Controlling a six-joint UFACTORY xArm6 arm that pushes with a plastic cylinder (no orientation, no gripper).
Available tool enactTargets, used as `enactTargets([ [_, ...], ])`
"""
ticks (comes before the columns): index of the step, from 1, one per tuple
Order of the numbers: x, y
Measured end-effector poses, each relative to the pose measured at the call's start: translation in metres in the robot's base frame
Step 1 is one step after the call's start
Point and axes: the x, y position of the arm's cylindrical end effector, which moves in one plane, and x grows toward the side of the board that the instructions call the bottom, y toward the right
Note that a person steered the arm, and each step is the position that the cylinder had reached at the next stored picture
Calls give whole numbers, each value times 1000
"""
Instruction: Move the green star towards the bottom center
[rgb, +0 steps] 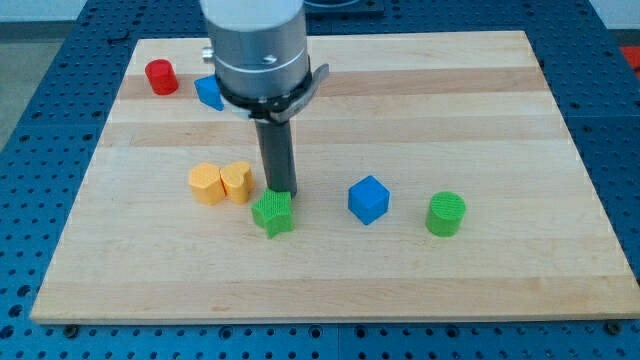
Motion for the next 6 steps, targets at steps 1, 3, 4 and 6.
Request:
enactTargets([
  [1,28,-5],
  [3,29,-39],
  [4,34,-77],
  [6,62,-69],
])
